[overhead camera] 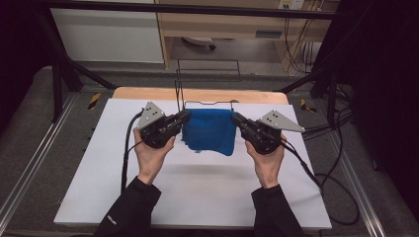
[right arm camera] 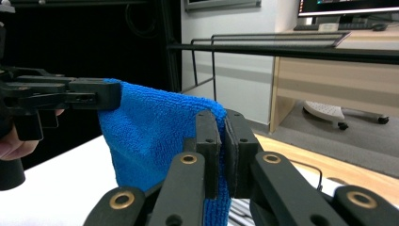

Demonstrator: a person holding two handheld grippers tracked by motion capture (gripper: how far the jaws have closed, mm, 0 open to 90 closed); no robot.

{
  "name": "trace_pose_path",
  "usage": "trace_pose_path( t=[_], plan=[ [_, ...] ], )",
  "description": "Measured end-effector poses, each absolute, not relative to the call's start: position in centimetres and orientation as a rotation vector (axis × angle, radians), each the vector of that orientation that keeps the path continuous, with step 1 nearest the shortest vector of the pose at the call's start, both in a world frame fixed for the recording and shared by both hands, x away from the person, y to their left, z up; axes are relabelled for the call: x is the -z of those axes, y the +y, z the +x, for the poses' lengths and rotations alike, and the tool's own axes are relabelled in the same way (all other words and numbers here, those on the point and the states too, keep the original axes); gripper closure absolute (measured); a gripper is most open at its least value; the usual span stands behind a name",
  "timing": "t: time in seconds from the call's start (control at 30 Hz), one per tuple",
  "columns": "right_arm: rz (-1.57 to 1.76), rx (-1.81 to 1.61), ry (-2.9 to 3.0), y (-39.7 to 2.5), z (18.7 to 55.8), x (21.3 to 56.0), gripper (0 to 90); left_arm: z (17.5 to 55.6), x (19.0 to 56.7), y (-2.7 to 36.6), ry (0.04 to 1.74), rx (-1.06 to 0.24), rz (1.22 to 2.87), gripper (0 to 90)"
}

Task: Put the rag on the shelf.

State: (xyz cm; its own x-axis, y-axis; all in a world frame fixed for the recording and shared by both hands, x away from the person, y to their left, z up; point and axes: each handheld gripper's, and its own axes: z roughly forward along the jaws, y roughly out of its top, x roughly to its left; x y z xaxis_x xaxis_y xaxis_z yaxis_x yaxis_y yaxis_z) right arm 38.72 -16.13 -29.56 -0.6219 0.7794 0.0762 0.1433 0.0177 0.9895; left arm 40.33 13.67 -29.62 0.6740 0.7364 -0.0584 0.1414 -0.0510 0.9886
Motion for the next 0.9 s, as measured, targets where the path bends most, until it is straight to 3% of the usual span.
trace_pose_path(
  t=[0.9],
  plan=[
    [0.847, -1.671, 1.667, -15.7, 40.6, 24.3, 86.2, 42.2, 24.7, 13.7, 0.701, -0.616, 1.444, 84.5]
  ],
)
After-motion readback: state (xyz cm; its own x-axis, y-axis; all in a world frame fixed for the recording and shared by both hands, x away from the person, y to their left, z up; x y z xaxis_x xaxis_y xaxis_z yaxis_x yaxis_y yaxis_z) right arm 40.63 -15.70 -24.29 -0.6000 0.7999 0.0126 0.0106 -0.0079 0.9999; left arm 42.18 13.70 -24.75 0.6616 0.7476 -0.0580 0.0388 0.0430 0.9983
